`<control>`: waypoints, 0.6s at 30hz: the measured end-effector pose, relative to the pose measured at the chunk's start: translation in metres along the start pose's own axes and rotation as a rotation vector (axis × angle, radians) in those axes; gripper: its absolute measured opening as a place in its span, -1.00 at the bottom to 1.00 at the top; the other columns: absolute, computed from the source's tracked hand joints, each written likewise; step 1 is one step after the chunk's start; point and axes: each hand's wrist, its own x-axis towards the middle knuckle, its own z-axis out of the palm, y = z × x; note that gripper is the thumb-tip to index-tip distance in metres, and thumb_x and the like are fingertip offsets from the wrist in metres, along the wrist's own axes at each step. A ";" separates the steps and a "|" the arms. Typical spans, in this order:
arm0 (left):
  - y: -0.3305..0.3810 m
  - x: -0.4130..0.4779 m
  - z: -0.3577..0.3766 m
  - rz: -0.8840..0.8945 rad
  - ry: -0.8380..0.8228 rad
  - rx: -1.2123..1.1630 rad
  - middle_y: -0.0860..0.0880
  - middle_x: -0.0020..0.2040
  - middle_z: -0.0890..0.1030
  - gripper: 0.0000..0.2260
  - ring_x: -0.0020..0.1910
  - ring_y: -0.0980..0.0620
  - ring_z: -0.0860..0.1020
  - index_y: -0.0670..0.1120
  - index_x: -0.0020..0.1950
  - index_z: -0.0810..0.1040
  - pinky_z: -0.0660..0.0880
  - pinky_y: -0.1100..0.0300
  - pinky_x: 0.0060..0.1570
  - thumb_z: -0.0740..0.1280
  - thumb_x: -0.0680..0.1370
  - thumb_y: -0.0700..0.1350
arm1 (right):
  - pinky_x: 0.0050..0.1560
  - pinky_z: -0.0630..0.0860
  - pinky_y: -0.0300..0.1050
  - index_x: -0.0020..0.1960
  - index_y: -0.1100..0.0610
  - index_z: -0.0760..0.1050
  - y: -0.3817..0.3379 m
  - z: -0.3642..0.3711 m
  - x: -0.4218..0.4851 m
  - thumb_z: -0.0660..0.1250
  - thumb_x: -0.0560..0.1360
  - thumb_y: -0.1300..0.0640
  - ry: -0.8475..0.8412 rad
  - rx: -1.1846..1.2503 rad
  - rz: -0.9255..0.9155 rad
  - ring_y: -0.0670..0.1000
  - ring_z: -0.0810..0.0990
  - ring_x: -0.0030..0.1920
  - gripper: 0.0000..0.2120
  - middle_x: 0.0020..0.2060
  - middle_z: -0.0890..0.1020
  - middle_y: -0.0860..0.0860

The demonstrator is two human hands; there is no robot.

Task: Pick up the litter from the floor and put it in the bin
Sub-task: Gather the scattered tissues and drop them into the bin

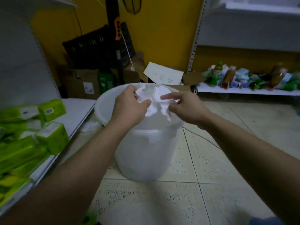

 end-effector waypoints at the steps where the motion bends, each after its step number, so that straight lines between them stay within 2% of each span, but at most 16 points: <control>1: 0.000 0.004 -0.002 -0.021 -0.087 0.054 0.02 0.22 0.53 -0.54 -0.02 0.04 0.52 0.02 0.35 0.38 0.53 0.12 -0.02 0.41 0.48 0.01 | 0.02 0.50 -0.13 0.35 -0.14 0.42 0.000 0.001 0.008 0.33 0.49 0.18 -0.095 -0.128 0.016 -0.03 0.55 0.11 -0.52 0.30 0.52 -0.01; 3: -0.007 0.001 -0.007 0.002 -0.243 0.248 -0.03 0.30 0.47 -0.51 0.00 0.05 0.49 0.07 0.39 0.34 0.47 0.16 -0.04 0.39 0.49 0.02 | 0.20 0.44 -0.01 0.49 -0.18 0.19 0.004 0.005 0.008 0.31 0.49 0.20 -0.208 -0.281 0.027 0.08 0.44 0.29 -0.34 0.45 0.36 0.03; 4: -0.014 -0.004 -0.008 0.044 -0.256 0.347 -0.04 0.35 0.43 -0.49 0.09 0.01 0.48 0.08 0.40 0.33 0.47 0.11 0.02 0.39 0.49 0.04 | 0.25 0.41 0.05 0.49 -0.22 0.16 0.008 0.008 0.003 0.31 0.49 0.20 -0.213 -0.261 0.031 0.08 0.39 0.35 -0.31 0.48 0.30 -0.01; 6: -0.030 -0.020 -0.010 0.207 -0.171 0.481 -0.02 0.35 0.41 -0.52 0.23 -0.03 0.41 0.07 0.37 0.36 0.41 -0.02 0.18 0.37 0.48 0.07 | 0.27 0.40 0.10 0.44 -0.27 0.22 0.024 0.013 -0.017 0.34 0.46 0.18 -0.114 -0.186 -0.006 0.04 0.34 0.38 -0.33 0.49 0.28 -0.08; 9: -0.045 -0.050 -0.008 0.522 -0.126 0.380 0.03 0.11 0.51 -0.73 0.10 0.06 0.40 0.02 0.16 0.51 0.41 0.10 0.12 0.34 0.48 0.02 | 0.27 0.41 0.04 0.35 -0.21 0.36 0.045 0.025 -0.063 0.35 0.42 0.03 0.110 -0.262 -0.095 -0.03 0.40 0.30 -0.48 0.37 0.41 -0.10; 12: -0.061 -0.091 0.006 0.725 -0.215 0.265 -0.01 -0.07 0.55 -0.85 -0.06 0.03 0.45 -0.07 0.00 0.57 0.42 0.12 -0.08 0.33 0.48 -0.05 | 0.16 0.42 -0.10 0.25 -0.07 0.43 0.069 0.050 -0.117 0.34 0.37 -0.05 0.173 -0.260 -0.145 -0.03 0.46 0.18 -0.55 0.19 0.48 -0.06; 13: -0.071 -0.107 0.014 0.747 -0.317 0.265 -0.01 -0.07 0.56 -0.84 -0.09 0.05 0.46 -0.07 0.01 0.57 0.44 0.11 -0.12 0.33 0.49 -0.05 | 0.10 0.39 -0.16 0.24 -0.05 0.43 0.079 0.062 -0.136 0.39 0.37 -0.03 0.118 -0.263 -0.134 -0.04 0.47 0.15 -0.55 0.16 0.48 -0.05; 14: -0.082 -0.125 0.022 0.729 -0.455 0.281 0.01 -0.05 0.55 -0.82 -0.12 0.11 0.43 -0.05 0.04 0.56 0.45 0.11 -0.14 0.33 0.49 -0.03 | 0.05 0.37 -0.22 0.26 -0.05 0.43 0.088 0.074 -0.154 0.43 0.37 -0.01 -0.007 -0.254 -0.088 -0.07 0.49 0.12 -0.53 0.16 0.47 -0.06; 16: -0.109 -0.160 0.036 0.619 -0.769 0.367 0.05 0.05 0.53 -0.75 -0.14 0.22 0.34 0.03 0.15 0.50 0.42 0.15 -0.16 0.31 0.50 0.05 | 0.00 0.42 -0.25 0.32 -0.08 0.41 0.105 0.099 -0.186 0.46 0.38 -0.04 -0.372 -0.249 0.050 -0.12 0.51 0.07 -0.46 0.21 0.45 -0.09; 18: -0.139 -0.191 0.048 0.531 -1.063 0.522 0.06 0.16 0.49 -0.68 -0.05 0.16 0.42 0.08 0.22 0.43 0.35 0.18 -0.14 0.29 0.51 0.13 | 0.04 0.49 -0.20 0.36 -0.05 0.39 0.123 0.123 -0.217 0.47 0.39 -0.05 -0.669 -0.319 0.152 -0.10 0.53 0.07 -0.43 0.26 0.44 -0.06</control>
